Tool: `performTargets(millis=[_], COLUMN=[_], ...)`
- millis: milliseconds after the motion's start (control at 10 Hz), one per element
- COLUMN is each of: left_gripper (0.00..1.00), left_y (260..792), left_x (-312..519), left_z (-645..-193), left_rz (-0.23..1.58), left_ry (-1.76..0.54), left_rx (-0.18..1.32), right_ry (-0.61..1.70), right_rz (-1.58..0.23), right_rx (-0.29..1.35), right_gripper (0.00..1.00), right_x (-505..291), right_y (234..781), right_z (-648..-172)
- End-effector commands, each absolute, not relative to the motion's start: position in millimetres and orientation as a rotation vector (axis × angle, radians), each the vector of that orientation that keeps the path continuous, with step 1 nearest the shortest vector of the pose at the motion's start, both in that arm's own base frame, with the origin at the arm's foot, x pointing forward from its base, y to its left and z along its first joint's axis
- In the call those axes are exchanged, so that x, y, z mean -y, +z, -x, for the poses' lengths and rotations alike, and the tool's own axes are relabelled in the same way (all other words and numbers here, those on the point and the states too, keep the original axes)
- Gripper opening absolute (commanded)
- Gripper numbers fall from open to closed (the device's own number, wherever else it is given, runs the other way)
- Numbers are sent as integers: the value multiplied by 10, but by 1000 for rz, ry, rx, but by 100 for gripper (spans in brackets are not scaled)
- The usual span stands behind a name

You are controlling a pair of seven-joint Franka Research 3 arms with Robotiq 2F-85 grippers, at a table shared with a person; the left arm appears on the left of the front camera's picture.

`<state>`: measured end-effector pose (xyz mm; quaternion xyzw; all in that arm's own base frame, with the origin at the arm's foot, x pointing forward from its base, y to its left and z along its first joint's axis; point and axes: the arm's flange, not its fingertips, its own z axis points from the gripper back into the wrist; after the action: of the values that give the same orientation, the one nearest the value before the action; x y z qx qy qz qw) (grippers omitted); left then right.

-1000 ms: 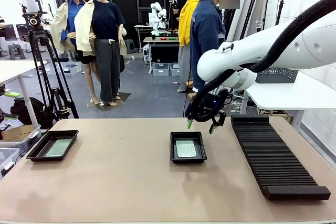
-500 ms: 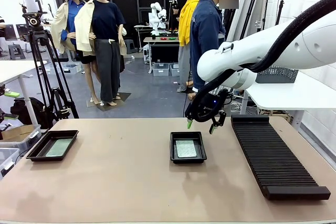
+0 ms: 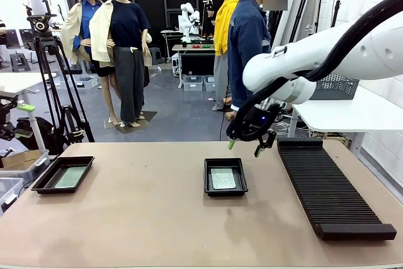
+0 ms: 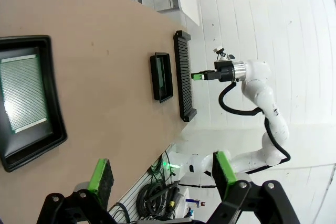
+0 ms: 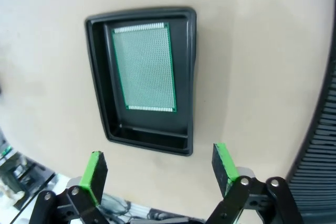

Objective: Inspect and transfer BCBs to ESD trays.
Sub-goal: Pick up the ESD tray and place it on the left side of the table.

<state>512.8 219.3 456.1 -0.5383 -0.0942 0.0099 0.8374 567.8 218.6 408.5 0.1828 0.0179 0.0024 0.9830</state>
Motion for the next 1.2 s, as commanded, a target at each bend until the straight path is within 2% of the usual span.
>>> performTargets(millis=[0,500,800,1100], left_gripper=[100,100,100,100], left_y=[4677,4991,5188,5320], left_x=[-1839,-988,-287,395], left_z=[-5014,-4994,-4926,-4887], left_rz=[1070,954,898,720], left_ry=[-5,-75,-19,-37], left_rx=[185,160,135,114], right_ry=[9,-35,-73,-80], right_rz=[-468,-701,-853,-996], right_rx=[-34,26,59,49], right_gripper=[100,100,100,100], right_x=[-1766,-658,-83,351], right_y=[4163,4392,4501,4415], right_z=[-5517,-5434,-5399,-5416])
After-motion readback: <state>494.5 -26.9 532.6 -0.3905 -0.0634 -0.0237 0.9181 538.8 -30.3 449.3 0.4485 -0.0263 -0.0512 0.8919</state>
